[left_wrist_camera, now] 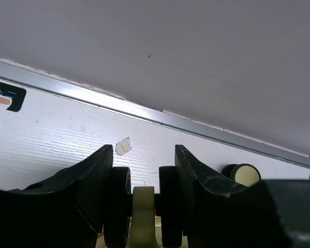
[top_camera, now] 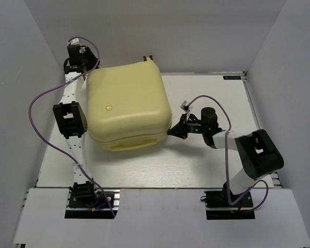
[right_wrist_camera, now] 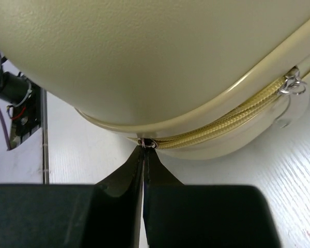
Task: Pack the luggage
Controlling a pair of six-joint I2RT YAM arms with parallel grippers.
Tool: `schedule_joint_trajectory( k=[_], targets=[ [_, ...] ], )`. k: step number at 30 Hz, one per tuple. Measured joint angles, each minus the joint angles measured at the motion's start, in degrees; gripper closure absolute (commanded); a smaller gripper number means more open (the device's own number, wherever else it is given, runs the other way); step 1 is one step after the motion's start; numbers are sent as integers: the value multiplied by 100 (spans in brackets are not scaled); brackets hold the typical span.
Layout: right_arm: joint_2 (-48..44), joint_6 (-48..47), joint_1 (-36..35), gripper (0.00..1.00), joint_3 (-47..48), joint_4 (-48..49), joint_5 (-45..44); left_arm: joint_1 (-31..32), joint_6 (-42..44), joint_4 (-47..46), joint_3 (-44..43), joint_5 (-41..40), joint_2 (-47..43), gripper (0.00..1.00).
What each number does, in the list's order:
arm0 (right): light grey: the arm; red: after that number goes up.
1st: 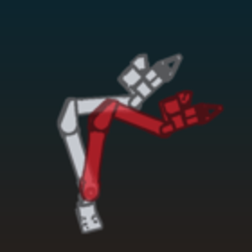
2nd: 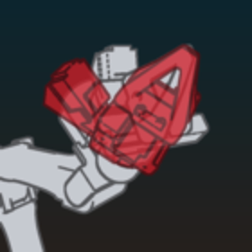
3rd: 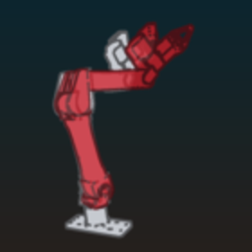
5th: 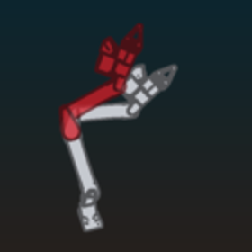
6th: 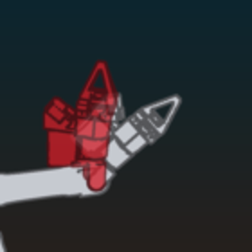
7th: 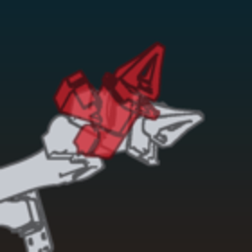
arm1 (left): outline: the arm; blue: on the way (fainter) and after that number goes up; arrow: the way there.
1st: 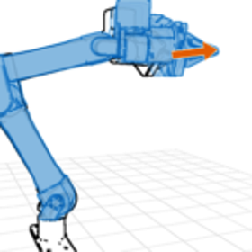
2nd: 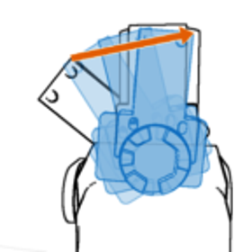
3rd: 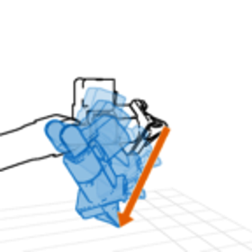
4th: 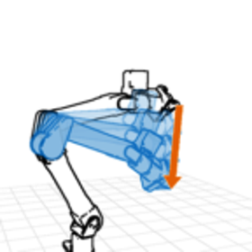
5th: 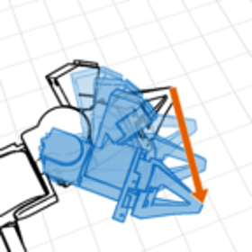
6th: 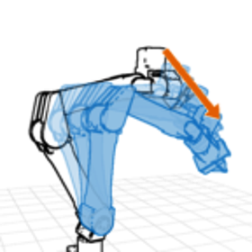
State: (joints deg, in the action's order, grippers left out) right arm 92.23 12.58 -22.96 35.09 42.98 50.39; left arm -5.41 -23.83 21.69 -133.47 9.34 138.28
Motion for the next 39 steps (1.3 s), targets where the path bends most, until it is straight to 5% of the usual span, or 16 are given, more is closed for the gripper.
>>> schedule_joint_trajectory(
  k=[8,14,21,22,23,24,29,33,39],
  targets=[
    [-118,-411,-118,100,299,-813,-815,11,101,-146,9,-249,4,81],
    [-66,-791,-173,100,568,-981,-3620,9,68,-212,9,-898,15,100],
    [210,-1014,-133,100,800,-761,-5882,199,-538,-251,74,-682,28,100],
    [267,-1045,-103,100,846,-732,-5982,223,-584,-251,74,-675,31,95],
    [334,-1073,-59,100,916,-721,-6043,238,-621,-238,74,-664,33,43],
    [385,-1126,-17,100,977,-717,-6048,240,-649,-208,74,-636,33,3],
    [448,-1248,133,100,1082,-730,-5888,249,-590,-26,166,-404,-79,0],
    [448,-1274,157,100,1082,-728,-5860,326,-448,540,271,-992,-393,0],
    [435,-1158,162,100,1082,-732,-5829,321,-299,2284,614,-1777,-1462,0]
  ],
)
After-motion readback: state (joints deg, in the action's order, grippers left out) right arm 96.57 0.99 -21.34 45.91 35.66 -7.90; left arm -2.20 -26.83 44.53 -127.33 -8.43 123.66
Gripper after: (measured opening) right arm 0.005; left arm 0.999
